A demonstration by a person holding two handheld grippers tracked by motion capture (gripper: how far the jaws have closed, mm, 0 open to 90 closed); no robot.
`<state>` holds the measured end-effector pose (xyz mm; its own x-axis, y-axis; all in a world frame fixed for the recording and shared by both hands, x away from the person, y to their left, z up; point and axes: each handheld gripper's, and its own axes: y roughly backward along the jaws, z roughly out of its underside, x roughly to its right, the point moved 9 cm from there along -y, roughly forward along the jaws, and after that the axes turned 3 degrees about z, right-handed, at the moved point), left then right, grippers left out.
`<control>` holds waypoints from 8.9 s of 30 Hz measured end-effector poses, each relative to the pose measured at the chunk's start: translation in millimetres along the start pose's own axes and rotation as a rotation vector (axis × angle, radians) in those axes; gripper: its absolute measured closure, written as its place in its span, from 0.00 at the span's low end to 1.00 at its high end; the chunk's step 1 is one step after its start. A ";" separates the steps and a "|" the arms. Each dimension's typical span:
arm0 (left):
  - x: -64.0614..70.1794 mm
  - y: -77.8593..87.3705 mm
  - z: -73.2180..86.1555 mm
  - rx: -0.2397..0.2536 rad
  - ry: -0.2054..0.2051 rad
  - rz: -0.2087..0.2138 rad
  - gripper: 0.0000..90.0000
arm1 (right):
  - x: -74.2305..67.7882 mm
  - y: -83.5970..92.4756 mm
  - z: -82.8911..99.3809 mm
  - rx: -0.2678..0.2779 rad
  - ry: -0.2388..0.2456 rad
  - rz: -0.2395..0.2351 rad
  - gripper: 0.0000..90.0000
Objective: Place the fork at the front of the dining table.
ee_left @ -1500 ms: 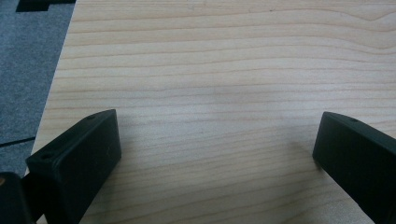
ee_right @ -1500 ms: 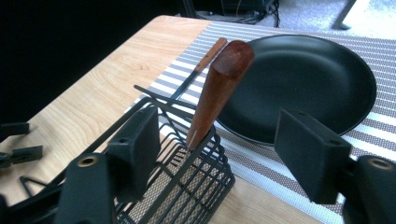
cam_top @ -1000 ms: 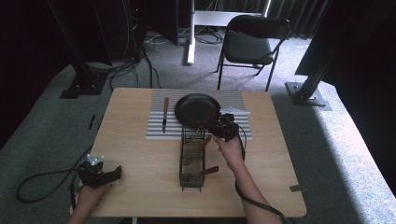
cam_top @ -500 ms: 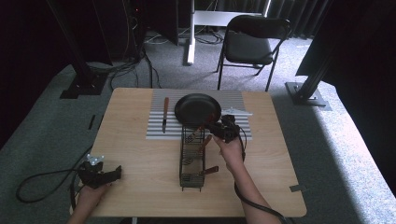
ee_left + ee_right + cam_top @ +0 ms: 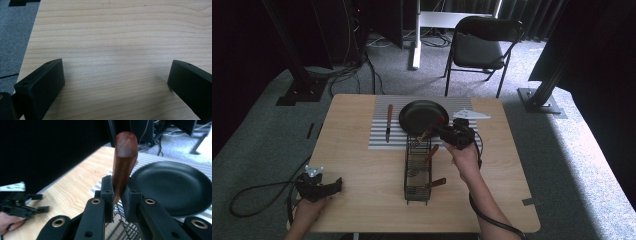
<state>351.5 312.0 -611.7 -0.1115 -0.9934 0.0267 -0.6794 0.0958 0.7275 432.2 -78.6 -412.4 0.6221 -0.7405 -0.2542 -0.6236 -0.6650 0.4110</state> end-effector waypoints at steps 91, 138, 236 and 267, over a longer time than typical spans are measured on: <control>0.1 0.0 0.2 0.000 0.001 0.000 0.01 | 187.3 -64.4 19.7 -0.196 -0.103 0.522 0.89; 0.1 0.0 0.1 0.001 0.001 0.000 0.01 | 189.3 -86.2 70.3 -0.410 -0.248 0.468 0.81; 0.1 0.0 0.0 0.000 0.000 0.001 0.01 | 146.8 50.7 189.1 -0.236 -0.098 0.437 0.14; 0.8 0.3 0.2 0.000 0.011 -0.007 0.01 | 168.1 120.1 231.7 -0.200 -0.131 0.585 0.14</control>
<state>351.0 311.3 -611.7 -0.0987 -0.9947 0.0286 -0.6798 0.0883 0.7281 352.2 -305.5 -608.6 0.1336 -0.9903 -0.0375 -0.7344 -0.1243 0.6672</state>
